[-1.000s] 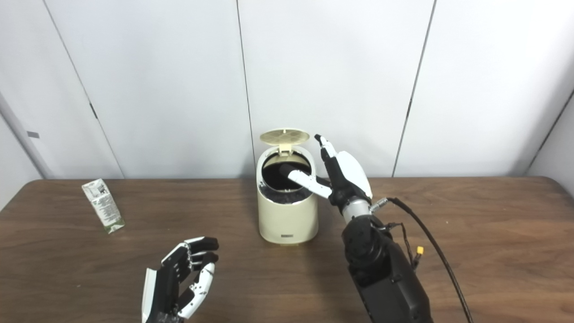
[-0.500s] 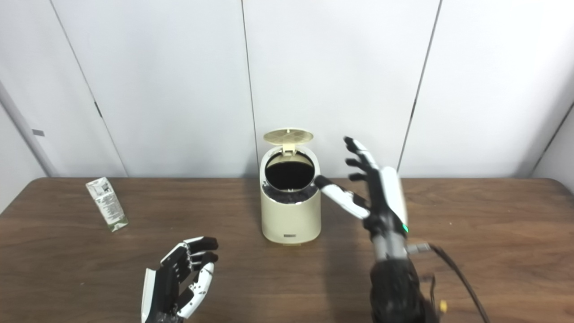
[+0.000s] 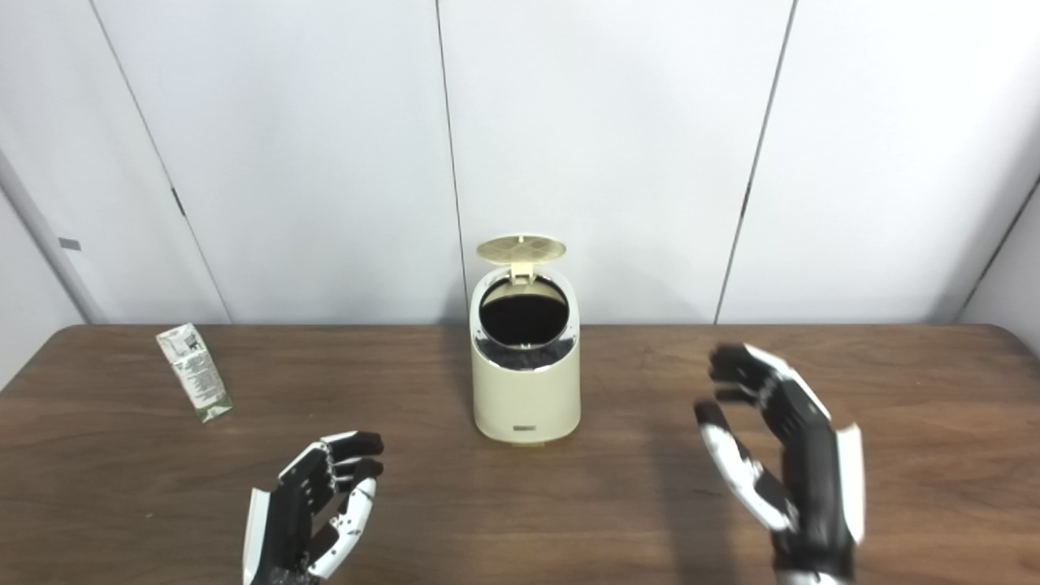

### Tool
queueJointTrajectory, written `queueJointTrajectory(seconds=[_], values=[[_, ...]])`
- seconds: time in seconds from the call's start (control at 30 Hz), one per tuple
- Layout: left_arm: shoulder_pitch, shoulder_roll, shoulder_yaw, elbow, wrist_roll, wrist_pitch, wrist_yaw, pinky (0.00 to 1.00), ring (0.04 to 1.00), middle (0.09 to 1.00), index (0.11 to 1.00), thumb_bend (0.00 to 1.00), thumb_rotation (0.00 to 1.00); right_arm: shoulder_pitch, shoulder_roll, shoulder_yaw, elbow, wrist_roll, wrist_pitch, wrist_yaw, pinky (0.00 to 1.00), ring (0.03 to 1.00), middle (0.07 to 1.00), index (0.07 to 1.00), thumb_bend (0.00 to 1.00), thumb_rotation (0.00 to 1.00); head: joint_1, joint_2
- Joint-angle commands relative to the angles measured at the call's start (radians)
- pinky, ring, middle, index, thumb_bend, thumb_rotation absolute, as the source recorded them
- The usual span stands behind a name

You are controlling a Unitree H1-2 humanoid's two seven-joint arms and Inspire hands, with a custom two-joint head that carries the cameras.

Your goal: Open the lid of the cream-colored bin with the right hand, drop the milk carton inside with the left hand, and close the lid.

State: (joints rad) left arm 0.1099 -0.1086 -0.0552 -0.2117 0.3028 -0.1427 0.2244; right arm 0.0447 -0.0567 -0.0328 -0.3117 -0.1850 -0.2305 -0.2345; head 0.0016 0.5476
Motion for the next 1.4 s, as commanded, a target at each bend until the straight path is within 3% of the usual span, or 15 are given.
queueJointTrajectory(seconds=[0.0, 0.13, 0.5, 0.6, 0.67, 0.7, 0.77, 0.9, 0.93, 0.97, 1.07, 1.2, 1.3, 1.37], values=[[-0.016, 0.000, 0.002, -0.021, -0.012, -0.043, 0.000, 0.52, 0.596, 0.649, 0.644, 0.26, 0.26, 0.017, 0.016, -0.006, -0.040, 0.004, -0.061, 0.003, 0.56, 0.657, 0.678, 0.657, 0.27, 0.37, -0.002, 0.001], [-0.013, 0.002, 0.003, -0.031, -0.014, -0.038, -0.002, 0.51, 0.587, 0.646, 0.642, 0.26, 0.26, 0.066, 0.016, -0.012, -0.030, -0.011, -0.067, 0.011, 0.56, 0.649, 0.671, 0.656, 0.25, 0.29, 0.006, 0.003], [-0.008, 0.018, 0.005, -0.046, 0.007, -0.069, 0.009, 0.50, 0.574, 0.632, 0.629, 0.26, 0.25, 0.072, 0.013, -0.028, -0.004, 0.000, -0.052, 0.040, 0.56, 0.654, 0.676, 0.658, 0.27, 0.24, 0.034, 0.001], [-0.028, 0.044, 0.007, -0.129, 0.045, -0.027, -0.024, 0.48, 0.548, 0.578, 0.578, 0.23, 0.23, 0.069, 0.016, -0.037, 0.008, -0.007, -0.047, 0.034, 0.56, 0.657, 0.677, 0.656, 0.27, 0.25, 0.045, -0.005], [-0.058, 0.066, 0.017, -0.205, 0.065, 0.021, -0.052, 0.46, 0.511, 0.533, 0.531, 0.28, 0.25, 0.067, 0.015, -0.043, 0.020, -0.011, -0.050, 0.031, 0.56, 0.658, 0.676, 0.654, 0.27, 0.26, 0.053, -0.005], [-0.069, 0.071, 0.021, -0.226, 0.066, 0.033, -0.059, 0.44, 0.489, 0.512, 0.505, 0.40, 0.14, 0.066, 0.012, -0.045, 0.027, -0.012, -0.056, 0.031, 0.56, 0.655, 0.674, 0.653, 0.26, 0.26, 0.058, -0.008], [-0.130, 0.129, 0.059, -0.294, 0.072, 0.079, -0.092, 0.43, 0.487, 0.516, 0.493, 0.47, 0.09, 0.066, 0.002, -0.053, 0.045, -0.011, -0.073, 0.033, 0.56, 0.649, 0.668, 0.649, 0.26, 0.26, 0.078, -0.016], [-0.240, 0.238, 0.150, -0.371, 0.038, 0.219, -0.164, 0.41, 0.533, 0.579, 0.494, 0.50, 0.08, 0.072, -0.011, -0.063, 0.067, 0.015, -0.089, 0.041, 0.56, 0.646, 0.663, 0.644, 0.27, 0.28, 0.113, -0.027], [-0.276, 0.272, 0.176, -0.385, 0.043, 0.275, -0.185, 0.47, 0.577, 0.611, 0.586, 0.66, 0.16, 0.073, -0.015, -0.066, 0.075, 0.027, -0.096, 0.043, 0.57, 0.652, 0.664, 0.643, 0.28, 0.27, 0.128, -0.030], [-0.299, 0.293, 0.192, -0.395, 0.049, 0.315, -0.199, 0.50, 0.603, 0.631, 0.631, 0.75, 0.20, 0.074, -0.018, -0.069, 0.081, 0.037, -0.103, 0.045, 0.57, 0.652, 0.663, 0.642, 0.28, 0.25, 0.132, -0.031], [-0.378, 0.393, 0.238, -0.381, 0.084, 0.422, -0.245, 0.55, 0.647, 0.664, 0.678, 0.88, 0.24, 0.077, -0.035, -0.082, 0.097, 0.051, -0.118, 0.052, 0.57, 0.651, 0.664, 0.641, 0.27, 0.28, 0.172, -0.036], [-0.424, 0.545, 0.235, -0.327, 0.202, 0.497, -0.314, 0.59, 0.695, 0.711, 0.747, 0.99, 0.28, 0.091, -0.062, -0.100, 0.098, 0.088, -0.126, 0.074, 0.55, 0.647, 0.668, 0.648, 0.24, 0.29, 0.242, -0.050], [-0.441, 0.620, 0.214, -0.296, 0.282, 0.546, -0.358, 0.61, 0.714, 0.736, 0.776, 1.00, 0.30, 0.103, -0.080, -0.116, 0.096, 0.127, -0.129, 0.096, 0.55, 0.653, 0.674, 0.654, 0.25, 0.32, 0.277, -0.056], [-0.451, 0.644, 0.207, -0.283, 0.301, 0.577, -0.382, 0.62, 0.734, 0.757, 0.791, 1.00, 0.31, 0.114, -0.096, -0.124, 0.089, 0.158, -0.125, 0.116, 0.56, 0.667, 0.683, 0.662, 0.24, 0.31, 0.304, -0.058]])
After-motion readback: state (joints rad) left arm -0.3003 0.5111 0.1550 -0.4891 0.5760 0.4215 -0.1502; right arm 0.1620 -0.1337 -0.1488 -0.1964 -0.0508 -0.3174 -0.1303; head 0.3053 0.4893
